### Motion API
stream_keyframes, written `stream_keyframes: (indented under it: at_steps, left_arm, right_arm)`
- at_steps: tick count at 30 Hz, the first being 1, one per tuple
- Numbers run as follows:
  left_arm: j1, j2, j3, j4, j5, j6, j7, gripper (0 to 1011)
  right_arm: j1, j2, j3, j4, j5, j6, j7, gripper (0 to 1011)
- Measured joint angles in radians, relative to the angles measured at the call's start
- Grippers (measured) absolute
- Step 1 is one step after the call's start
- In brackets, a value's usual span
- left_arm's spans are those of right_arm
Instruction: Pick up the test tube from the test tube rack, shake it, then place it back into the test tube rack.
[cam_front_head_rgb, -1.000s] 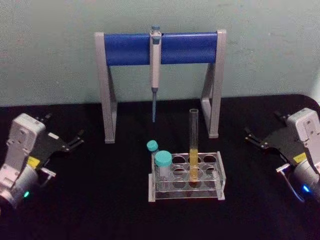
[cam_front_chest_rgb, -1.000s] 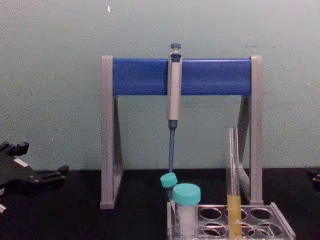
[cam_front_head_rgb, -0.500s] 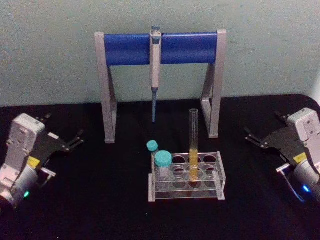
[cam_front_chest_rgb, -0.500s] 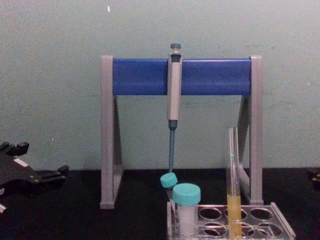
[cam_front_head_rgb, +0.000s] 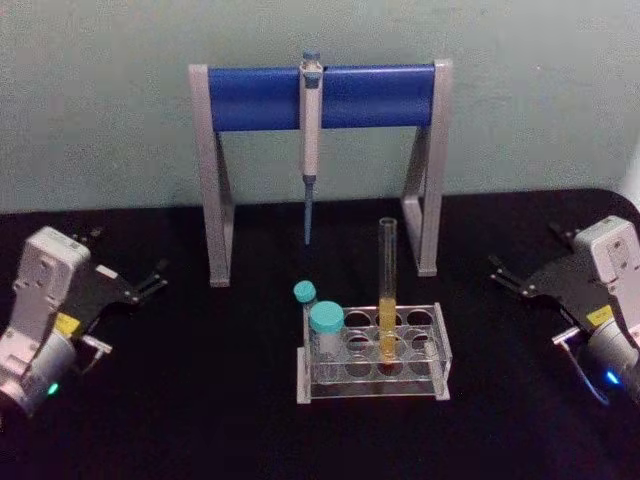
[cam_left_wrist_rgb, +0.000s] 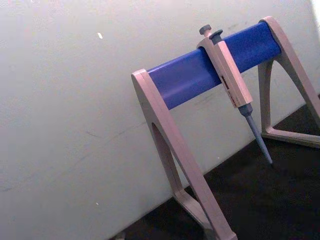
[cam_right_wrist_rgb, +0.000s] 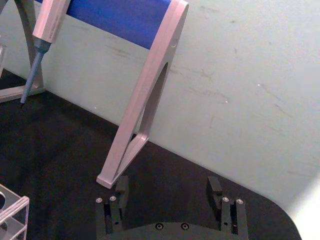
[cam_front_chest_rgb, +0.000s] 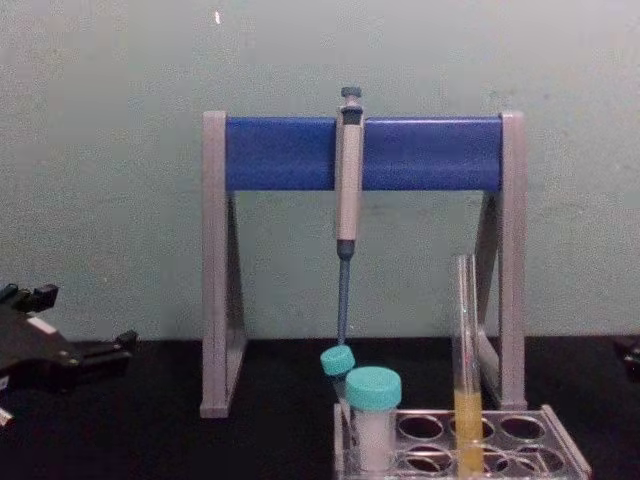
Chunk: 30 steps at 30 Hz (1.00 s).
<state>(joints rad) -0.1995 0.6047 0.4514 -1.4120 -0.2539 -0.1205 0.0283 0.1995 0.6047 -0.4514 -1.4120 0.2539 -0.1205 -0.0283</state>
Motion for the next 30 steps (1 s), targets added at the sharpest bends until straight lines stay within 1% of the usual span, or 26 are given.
stream_keyframes:
  at_steps: [11, 14, 19, 24, 26, 27, 30]
  left_arm:
    - [0.000, 0.000, 0.000, 0.000, 0.000, 0.000, 0.000, 1010]
    - [0.000, 0.000, 0.000, 0.000, 0.000, 0.000, 0.000, 1010]
    - [0.000, 0.000, 0.000, 0.000, 0.000, 0.000, 0.000, 1010]
    - [0.000, 0.000, 0.000, 0.000, 0.000, 0.000, 0.000, 1010]
    - [0.000, 0.000, 0.000, 0.000, 0.000, 0.000, 0.000, 1010]
    - [0.000, 0.000, 0.000, 0.000, 0.000, 0.000, 0.000, 1009]
    - [0.000, 0.000, 0.000, 0.000, 0.000, 0.000, 0.000, 1010]
  right_arm:
    - [-0.002, -0.001, 0.003, -0.002, 0.000, 0.000, 0.003, 1000]
    - [-0.009, -0.003, 0.012, -0.013, 0.001, 0.004, 0.017, 1000]
    - [-0.027, -0.002, 0.022, -0.052, 0.019, 0.015, 0.059, 1000]
    - [-0.046, -0.003, 0.033, -0.093, 0.056, 0.026, 0.112, 1000]
    - [-0.055, -0.003, 0.039, -0.112, 0.084, 0.035, 0.144, 1000]
    - [-0.061, -0.004, 0.044, -0.125, 0.107, 0.044, 0.169, 1000]
    - [-0.069, -0.004, 0.051, -0.145, 0.142, 0.060, 0.208, 1000]
